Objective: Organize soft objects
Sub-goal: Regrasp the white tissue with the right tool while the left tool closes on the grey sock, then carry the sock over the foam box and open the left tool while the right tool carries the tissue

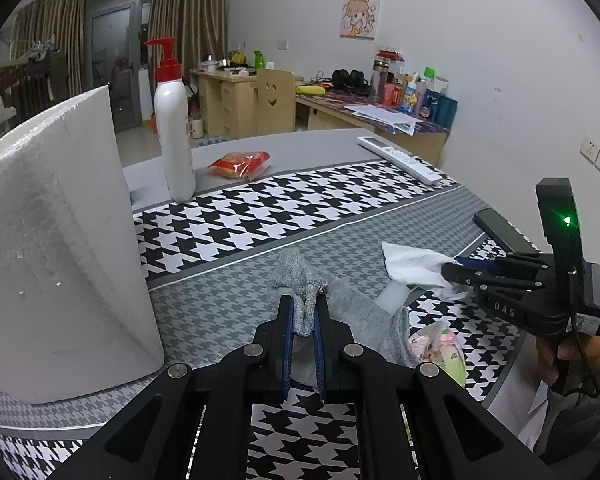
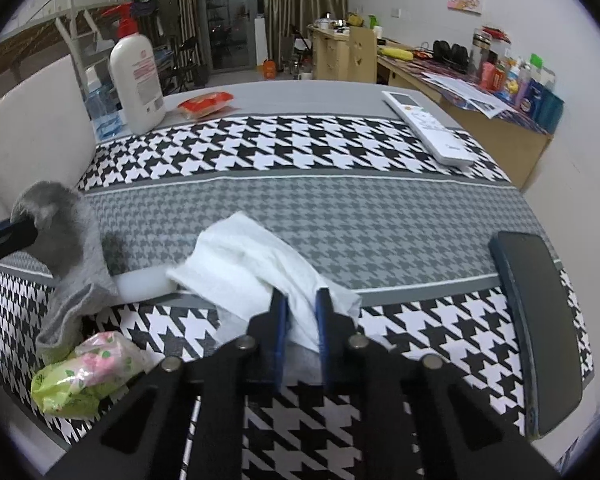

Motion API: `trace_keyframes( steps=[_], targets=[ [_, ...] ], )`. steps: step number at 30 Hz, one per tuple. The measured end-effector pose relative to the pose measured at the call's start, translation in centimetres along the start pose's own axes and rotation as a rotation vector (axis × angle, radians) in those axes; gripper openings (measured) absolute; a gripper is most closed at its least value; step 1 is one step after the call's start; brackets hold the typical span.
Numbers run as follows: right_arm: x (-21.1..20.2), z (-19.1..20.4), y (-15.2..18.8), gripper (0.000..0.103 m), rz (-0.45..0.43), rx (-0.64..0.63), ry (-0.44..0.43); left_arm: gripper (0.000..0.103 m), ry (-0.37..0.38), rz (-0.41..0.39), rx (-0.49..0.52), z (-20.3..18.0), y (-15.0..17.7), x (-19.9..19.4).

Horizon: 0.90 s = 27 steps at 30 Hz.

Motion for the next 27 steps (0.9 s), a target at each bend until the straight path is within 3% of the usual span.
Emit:
trace_keyframes(
  steps=[19,27],
  targets=[
    [-6.0,-0.4,-1.8,0.009,-0.188,0.082,-0.084,0.010,0.008,-0.121,0.015,-0.3,-2.1,-4.5],
    [-8.2,0.6,-2.4,0.009,-0.252,0.066,-0.120,0.010,-0.029,-0.186,0.040,-0.8,-2.9,-6.6]
  ],
)
Point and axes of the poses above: each gripper's, at about its wrist camera, not at the fingertips, and x roughly the way its jaws point, z to its left, y to its underside, the point moved 1 cm from there along x, roughly the way its jaws point, and after that the axes turned 9 degrees about y, right-handed, at the moved point
